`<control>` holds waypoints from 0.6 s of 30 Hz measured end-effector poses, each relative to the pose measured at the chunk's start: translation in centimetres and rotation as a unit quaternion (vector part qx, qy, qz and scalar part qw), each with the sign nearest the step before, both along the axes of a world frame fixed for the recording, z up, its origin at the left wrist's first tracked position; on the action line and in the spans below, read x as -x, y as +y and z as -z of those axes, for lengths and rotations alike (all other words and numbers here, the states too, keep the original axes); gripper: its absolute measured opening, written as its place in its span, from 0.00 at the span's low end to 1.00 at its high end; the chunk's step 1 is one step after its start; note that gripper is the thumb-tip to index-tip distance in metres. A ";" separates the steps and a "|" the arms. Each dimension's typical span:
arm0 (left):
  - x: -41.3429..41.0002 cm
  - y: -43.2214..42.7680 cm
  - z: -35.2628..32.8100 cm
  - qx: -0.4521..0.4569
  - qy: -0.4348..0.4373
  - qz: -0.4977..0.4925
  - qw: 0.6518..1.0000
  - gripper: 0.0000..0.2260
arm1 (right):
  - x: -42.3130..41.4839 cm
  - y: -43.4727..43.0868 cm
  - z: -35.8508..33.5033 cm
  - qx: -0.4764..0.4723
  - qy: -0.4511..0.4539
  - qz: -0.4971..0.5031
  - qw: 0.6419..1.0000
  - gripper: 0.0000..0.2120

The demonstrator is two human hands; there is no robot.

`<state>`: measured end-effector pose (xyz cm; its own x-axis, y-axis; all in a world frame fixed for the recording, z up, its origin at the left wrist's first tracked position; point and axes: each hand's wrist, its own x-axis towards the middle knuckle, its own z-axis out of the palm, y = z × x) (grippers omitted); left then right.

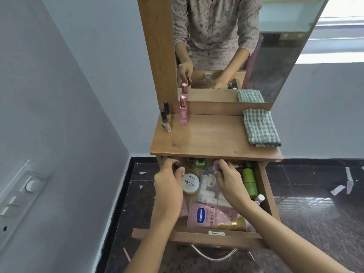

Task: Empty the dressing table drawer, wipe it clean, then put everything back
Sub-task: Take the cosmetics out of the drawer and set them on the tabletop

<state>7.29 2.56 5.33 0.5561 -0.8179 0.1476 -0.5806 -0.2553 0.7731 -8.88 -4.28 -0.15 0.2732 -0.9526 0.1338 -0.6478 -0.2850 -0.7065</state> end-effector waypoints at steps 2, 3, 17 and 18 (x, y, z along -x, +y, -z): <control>0.0 -0.3 -1.7 0.049 0.013 -0.006 0.999 0.06 | 0.1 0.2 -0.6 0.041 0.016 -0.029 0.999 0.04; -0.1 -0.8 -2.6 0.072 0.020 -0.007 0.997 0.05 | 0.0 0.5 -1.1 0.059 0.016 -0.045 0.997 0.04; -1.9 -10.0 -5.6 0.093 -0.026 -0.021 0.995 0.10 | -8.6 -7.5 -10.2 0.091 -0.078 -0.020 0.993 0.06; -1.9 -10.1 -5.5 0.093 -0.035 -0.016 0.995 0.10 | -8.9 -7.9 -10.1 0.080 -0.071 -0.022 0.994 0.05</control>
<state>9.20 -7.57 10.88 0.5651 -0.7546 0.3335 -0.6283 -0.1317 0.7667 0.03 -12.20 9.95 0.2826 -0.9032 0.3232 -0.5292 -0.4278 -0.7328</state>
